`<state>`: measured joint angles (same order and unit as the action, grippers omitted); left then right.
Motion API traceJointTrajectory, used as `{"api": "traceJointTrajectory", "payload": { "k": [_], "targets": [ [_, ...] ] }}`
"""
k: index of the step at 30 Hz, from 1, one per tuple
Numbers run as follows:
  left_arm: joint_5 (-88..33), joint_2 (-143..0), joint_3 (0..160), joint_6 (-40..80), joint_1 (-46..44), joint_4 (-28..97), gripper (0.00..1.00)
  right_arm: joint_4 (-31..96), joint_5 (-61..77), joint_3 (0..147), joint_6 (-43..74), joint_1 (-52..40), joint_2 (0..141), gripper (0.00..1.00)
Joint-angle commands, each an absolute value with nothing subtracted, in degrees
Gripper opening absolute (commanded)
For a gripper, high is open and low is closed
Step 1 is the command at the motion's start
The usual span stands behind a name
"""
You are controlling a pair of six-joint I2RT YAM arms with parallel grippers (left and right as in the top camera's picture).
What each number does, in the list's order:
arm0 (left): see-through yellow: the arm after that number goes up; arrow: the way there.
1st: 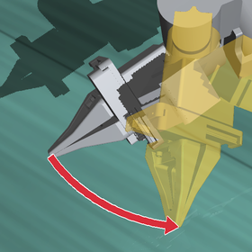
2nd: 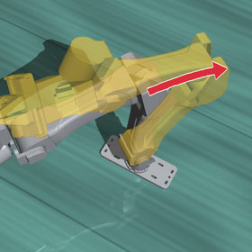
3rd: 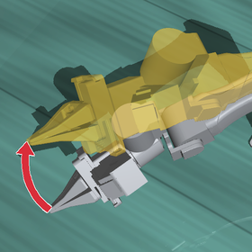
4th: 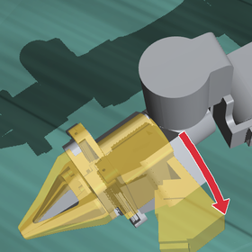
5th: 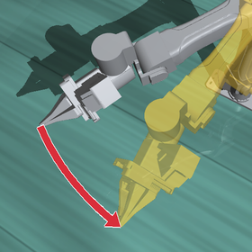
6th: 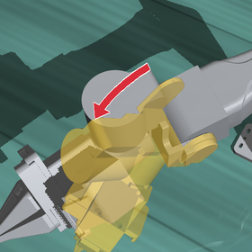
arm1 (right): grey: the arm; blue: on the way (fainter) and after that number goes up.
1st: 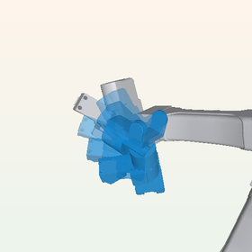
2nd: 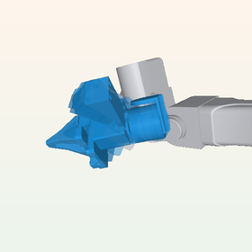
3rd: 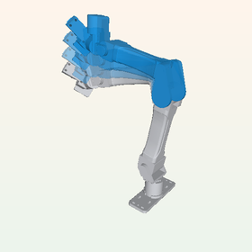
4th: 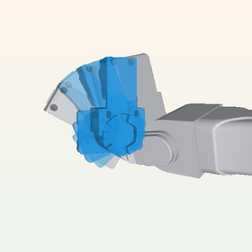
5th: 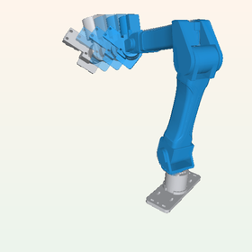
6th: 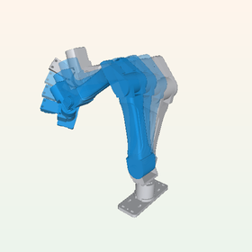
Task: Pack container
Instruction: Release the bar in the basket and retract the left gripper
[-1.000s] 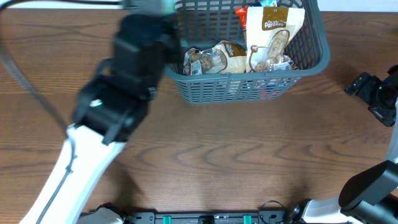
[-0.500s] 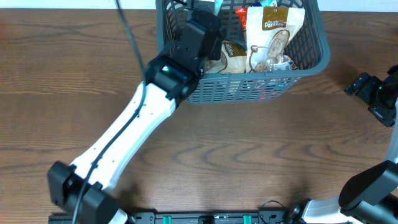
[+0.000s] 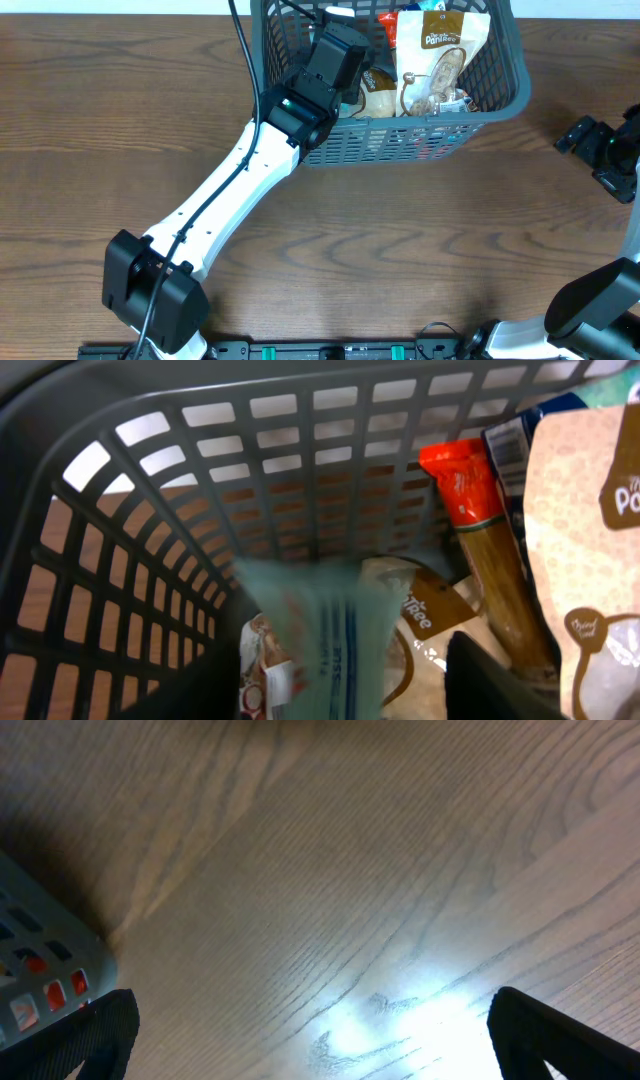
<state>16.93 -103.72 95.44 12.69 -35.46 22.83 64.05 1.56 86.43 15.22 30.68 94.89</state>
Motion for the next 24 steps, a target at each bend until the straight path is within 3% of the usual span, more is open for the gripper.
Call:
{"api": "traceJointTrajectory", "payload": {
  "k": [1,2,7,9,16,24],
  "targets": [
    [17.7,-103.4,96.1,10.9,-35.3,23.0,0.61,64.0,1.8,86.5,14.5,31.1,94.9,0.99],
    [17.7,-103.4,96.1,10.6,-35.2,23.0,0.66,64.1,1.8,86.5,14.5,31.1,94.9,0.99],
    [17.8,-103.3,96.1,9.6,-35.0,22.9,0.68,64.1,1.8,86.5,14.5,31.1,94.9,0.99],
    [19.1,-103.0,96.2,8.5,-35.1,22.6,0.74,64.1,1.8,86.5,14.5,31.1,94.9,0.99],
    [29.5,-97.3,96.9,4.7,-35.1,20.6,0.75,64.0,1.8,86.5,14.5,31.1,94.9,0.99],
    [39.2,-81.0,97.0,2.6,-34.7,19.4,0.74,63.9,2.2,86.5,14.4,31.1,94.7,0.99]
  ]
}}
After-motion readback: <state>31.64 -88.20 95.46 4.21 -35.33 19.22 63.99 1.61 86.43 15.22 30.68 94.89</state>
